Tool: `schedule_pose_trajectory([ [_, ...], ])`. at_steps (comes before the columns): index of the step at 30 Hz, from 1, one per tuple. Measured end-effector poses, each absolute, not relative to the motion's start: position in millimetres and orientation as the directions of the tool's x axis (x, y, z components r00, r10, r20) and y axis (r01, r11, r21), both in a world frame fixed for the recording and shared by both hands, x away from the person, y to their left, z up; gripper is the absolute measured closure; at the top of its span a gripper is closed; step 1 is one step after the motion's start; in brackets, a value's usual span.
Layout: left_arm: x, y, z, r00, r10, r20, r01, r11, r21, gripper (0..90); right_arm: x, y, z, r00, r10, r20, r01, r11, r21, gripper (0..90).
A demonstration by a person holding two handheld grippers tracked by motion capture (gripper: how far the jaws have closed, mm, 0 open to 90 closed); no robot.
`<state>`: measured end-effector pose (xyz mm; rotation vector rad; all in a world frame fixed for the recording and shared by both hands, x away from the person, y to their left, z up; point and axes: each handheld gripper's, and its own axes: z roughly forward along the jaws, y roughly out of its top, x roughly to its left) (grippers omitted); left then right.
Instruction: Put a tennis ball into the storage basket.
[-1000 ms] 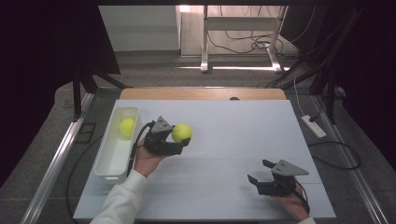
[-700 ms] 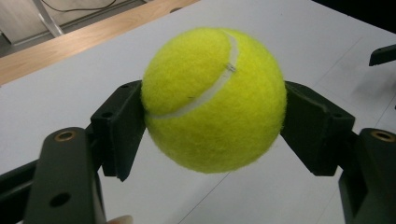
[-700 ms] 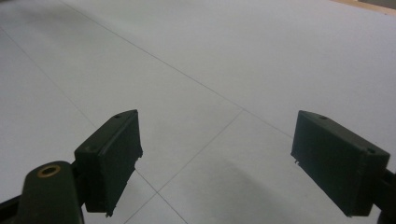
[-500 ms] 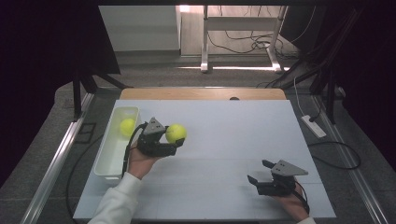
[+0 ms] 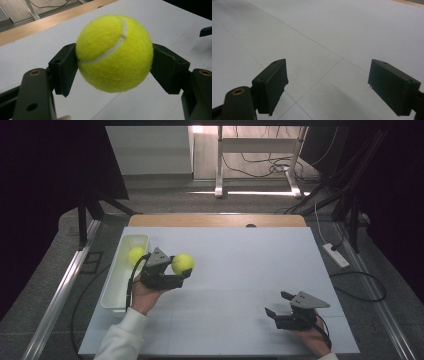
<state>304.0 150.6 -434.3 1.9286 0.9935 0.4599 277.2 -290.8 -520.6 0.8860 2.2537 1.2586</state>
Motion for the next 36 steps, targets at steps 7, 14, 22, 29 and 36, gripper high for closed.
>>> schedule_pose_trajectory([
  [7, 301, 160, -434, 0.590, 0.804, -0.073, 0.463, -0.263, 0.846, 26.9, 277, -291, -521, -0.714, 0.699, -0.043, 0.328, 0.388, 0.861, 15.6],
  [14, 299, 172, -432, 0.575, 0.813, -0.090, 0.464, -0.233, 0.855, 26.9, 277, -291, -521, -0.713, 0.699, -0.044, 0.329, 0.389, 0.860, 15.6],
  [22, 298, 184, -429, 0.548, 0.831, -0.093, 0.464, -0.210, 0.860, 26.8, 277, -291, -521, -0.712, 0.701, -0.045, 0.329, 0.390, 0.860, 15.6],
  [29, 295, 192, -425, 0.531, 0.841, -0.097, 0.458, -0.189, 0.868, 26.9, 277, -291, -521, -0.712, 0.701, -0.045, 0.329, 0.390, 0.860, 15.6],
  [36, 293, 205, -417, 0.505, 0.857, -0.101, 0.450, -0.162, 0.878, 26.8, 277, -291, -521, -0.713, 0.700, -0.045, 0.329, 0.390, 0.860, 15.6],
])
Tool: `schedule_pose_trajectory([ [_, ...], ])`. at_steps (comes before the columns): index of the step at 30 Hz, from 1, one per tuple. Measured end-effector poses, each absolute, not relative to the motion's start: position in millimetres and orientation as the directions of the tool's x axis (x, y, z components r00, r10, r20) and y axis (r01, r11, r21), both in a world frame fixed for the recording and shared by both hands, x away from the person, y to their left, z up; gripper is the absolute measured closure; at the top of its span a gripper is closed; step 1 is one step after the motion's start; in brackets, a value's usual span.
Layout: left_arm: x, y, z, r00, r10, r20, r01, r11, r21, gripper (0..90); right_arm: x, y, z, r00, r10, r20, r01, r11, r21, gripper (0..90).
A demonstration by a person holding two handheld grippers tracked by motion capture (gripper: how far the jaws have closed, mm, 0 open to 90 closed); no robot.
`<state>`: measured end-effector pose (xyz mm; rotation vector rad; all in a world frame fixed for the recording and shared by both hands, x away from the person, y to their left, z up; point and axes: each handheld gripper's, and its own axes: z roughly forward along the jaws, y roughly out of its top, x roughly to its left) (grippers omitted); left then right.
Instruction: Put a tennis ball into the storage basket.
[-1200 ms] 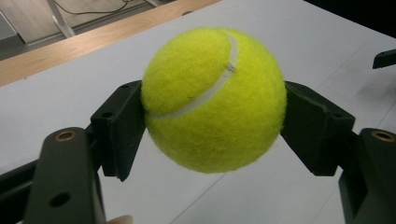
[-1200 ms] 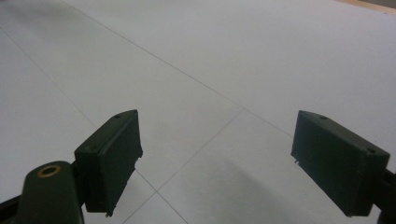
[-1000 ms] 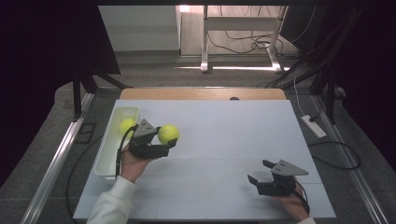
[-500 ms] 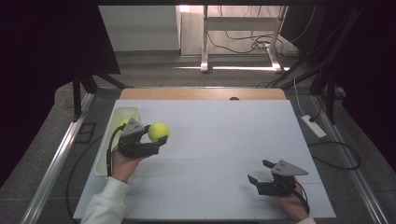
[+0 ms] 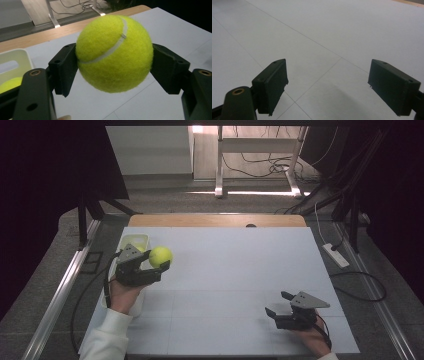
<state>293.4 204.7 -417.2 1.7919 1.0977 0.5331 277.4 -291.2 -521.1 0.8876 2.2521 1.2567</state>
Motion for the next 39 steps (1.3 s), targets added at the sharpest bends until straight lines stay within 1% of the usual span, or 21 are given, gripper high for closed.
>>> schedule_pose_trajectory([
  [39, 290, 253, -418, 0.384, 0.917, -0.110, 0.481, -0.097, 0.871, 26.9, 279, -291, -522, -0.711, 0.701, -0.049, 0.331, 0.394, 0.857, 15.6],
])
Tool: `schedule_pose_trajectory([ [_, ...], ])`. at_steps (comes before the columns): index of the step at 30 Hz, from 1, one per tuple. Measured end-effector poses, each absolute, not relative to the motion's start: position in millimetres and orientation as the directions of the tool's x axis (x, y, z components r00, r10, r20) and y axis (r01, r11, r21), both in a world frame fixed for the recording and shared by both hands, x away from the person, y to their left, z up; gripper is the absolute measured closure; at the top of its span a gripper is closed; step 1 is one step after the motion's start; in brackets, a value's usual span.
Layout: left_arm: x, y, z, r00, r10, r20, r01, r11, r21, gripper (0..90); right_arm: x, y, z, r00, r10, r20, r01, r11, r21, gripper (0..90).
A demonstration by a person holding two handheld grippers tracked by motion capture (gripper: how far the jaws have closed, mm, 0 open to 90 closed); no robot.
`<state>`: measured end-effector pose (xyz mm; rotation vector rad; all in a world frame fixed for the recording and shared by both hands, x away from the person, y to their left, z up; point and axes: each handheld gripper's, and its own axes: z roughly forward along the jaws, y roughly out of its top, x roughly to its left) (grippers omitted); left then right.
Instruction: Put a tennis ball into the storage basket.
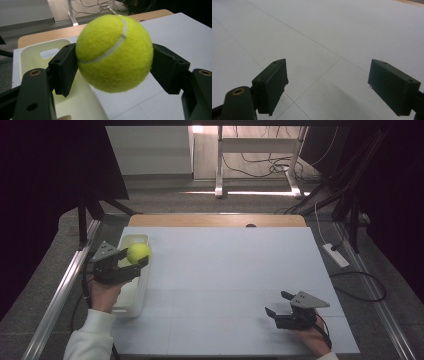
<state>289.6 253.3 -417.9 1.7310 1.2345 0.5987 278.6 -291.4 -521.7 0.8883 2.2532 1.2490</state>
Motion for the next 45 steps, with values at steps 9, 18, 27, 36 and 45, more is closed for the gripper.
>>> schedule_pose_trajectory([
  [9, 289, 267, -419, 0.350, 0.930, -0.115, 0.488, -0.077, 0.869, 26.8, 279, -291, -522, -0.711, 0.701, -0.050, 0.332, 0.398, 0.856, 15.7],
  [18, 290, 274, -419, 0.320, 0.940, -0.117, 0.503, -0.064, 0.862, 26.8, 279, -291, -522, -0.711, 0.701, -0.051, 0.329, 0.396, 0.857, 15.7],
  [27, 292, 284, -421, 0.287, 0.951, -0.118, 0.519, -0.051, 0.853, 26.8, 279, -291, -522, -0.713, 0.700, -0.050, 0.330, 0.397, 0.857, 15.6],
  [36, 299, 284, -429, 0.277, 0.955, -0.102, 0.557, -0.074, 0.827, 26.8, 279, -290, -522, -0.712, 0.700, -0.052, 0.330, 0.399, 0.856, 15.6],
  [45, 304, 284, -433, 0.260, 0.962, -0.083, 0.595, -0.092, 0.798, 26.8, 279, -290, -523, -0.713, 0.699, -0.053, 0.329, 0.401, 0.855, 15.7],
])
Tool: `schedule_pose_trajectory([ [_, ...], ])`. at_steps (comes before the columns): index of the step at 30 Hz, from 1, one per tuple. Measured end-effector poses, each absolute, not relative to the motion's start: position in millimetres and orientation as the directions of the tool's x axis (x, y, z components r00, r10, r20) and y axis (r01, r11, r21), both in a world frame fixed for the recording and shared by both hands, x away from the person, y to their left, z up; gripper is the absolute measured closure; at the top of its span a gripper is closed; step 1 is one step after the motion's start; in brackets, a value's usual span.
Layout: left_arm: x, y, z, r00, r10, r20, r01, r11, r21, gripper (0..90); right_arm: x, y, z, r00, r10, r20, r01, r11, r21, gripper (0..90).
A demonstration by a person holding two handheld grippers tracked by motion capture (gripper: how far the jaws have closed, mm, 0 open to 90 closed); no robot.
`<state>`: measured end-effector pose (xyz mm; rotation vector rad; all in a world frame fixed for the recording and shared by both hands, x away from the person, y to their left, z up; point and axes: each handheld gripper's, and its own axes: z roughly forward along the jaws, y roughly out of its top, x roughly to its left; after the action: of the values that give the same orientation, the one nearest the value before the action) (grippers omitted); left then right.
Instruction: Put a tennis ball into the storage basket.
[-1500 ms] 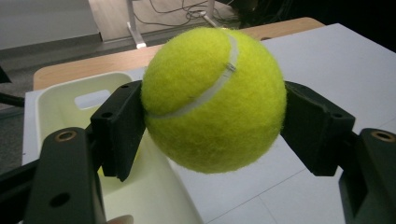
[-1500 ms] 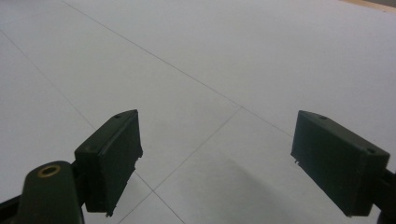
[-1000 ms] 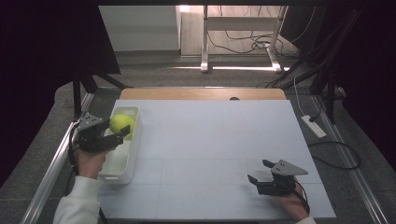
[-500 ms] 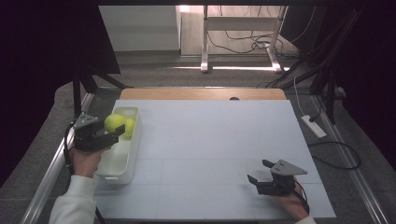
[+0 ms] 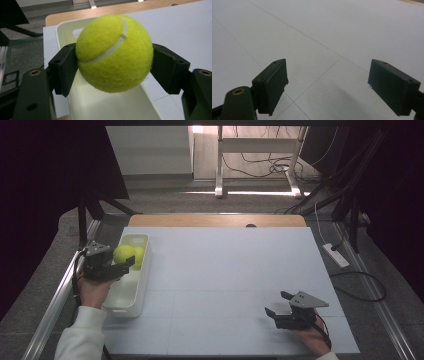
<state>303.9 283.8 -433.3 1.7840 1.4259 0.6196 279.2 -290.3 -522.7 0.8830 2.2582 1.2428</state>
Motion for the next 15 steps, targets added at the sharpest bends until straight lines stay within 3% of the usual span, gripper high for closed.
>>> schedule_pose_trajectory([
  [15, 309.5, 284.5, -442.7, 0.247, 0.966, -0.071, 0.658, -0.113, 0.744, 26.8, 279.0, -290.4, -522.5, -0.712, 0.699, -0.058, 0.328, 0.405, 0.854, 15.8],
])
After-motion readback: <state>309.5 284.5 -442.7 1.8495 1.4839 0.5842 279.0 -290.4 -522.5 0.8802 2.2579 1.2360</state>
